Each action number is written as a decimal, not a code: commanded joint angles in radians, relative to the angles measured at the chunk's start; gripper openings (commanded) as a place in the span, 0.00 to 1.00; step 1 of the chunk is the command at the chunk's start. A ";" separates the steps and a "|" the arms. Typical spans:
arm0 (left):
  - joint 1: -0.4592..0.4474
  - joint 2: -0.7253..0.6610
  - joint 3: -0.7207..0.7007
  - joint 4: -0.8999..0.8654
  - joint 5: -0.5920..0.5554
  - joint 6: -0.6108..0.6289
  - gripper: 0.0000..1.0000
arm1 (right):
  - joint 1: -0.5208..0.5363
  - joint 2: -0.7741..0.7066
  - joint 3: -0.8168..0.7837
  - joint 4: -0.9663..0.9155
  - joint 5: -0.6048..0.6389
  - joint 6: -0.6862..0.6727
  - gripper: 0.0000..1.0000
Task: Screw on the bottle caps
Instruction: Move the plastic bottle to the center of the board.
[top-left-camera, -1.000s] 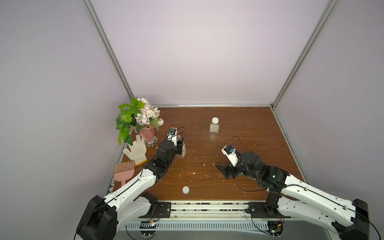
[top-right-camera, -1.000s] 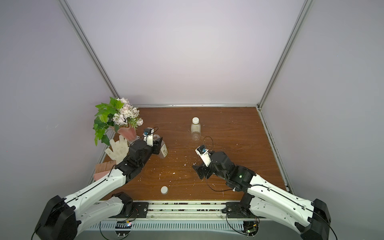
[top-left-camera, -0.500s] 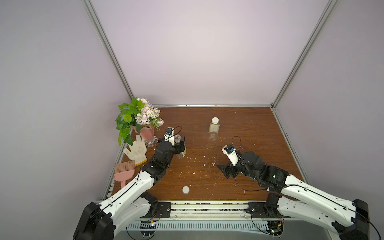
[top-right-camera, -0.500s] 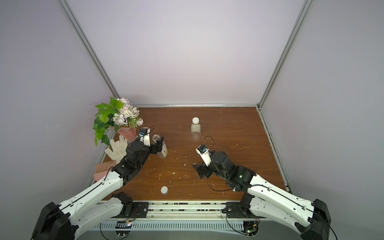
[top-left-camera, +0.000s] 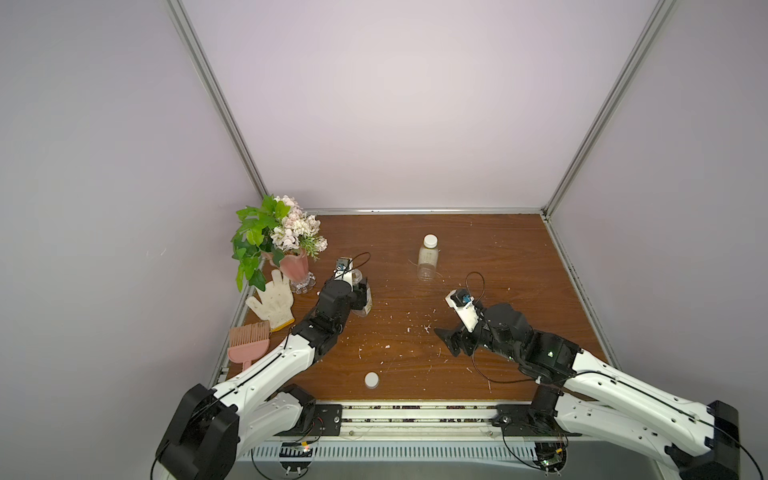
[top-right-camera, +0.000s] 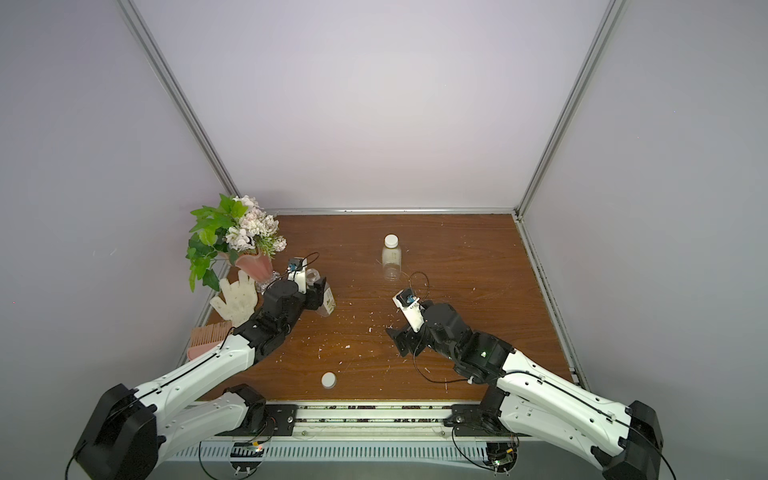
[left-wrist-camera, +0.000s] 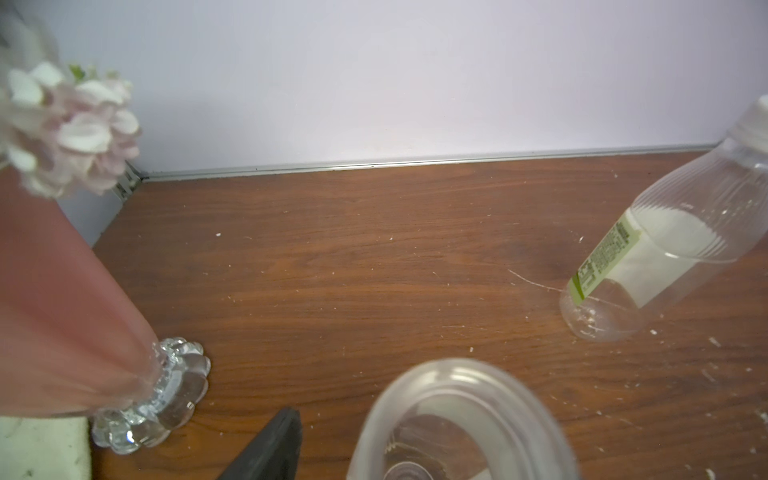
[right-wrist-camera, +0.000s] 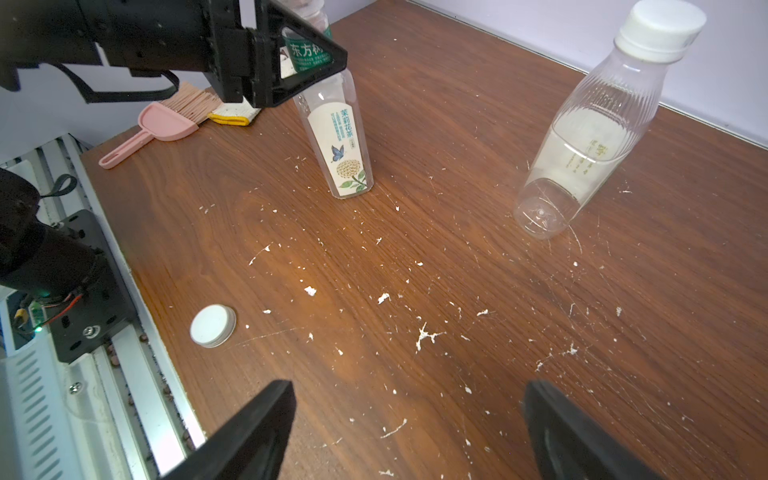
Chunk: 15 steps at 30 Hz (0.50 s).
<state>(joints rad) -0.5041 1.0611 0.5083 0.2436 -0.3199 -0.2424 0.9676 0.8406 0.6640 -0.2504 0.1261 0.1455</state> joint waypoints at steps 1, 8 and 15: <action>0.010 0.011 0.045 0.049 0.001 0.023 0.60 | 0.006 -0.010 0.000 0.029 0.004 0.005 0.93; 0.010 0.031 0.065 0.056 0.013 0.060 0.47 | 0.006 0.001 0.000 0.030 -0.003 0.008 0.92; 0.009 0.036 0.072 0.055 0.011 0.068 0.33 | 0.016 0.026 0.001 0.033 -0.012 0.015 0.89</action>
<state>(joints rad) -0.5034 1.0924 0.5575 0.2813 -0.3145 -0.1879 0.9745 0.8623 0.6613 -0.2501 0.1242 0.1471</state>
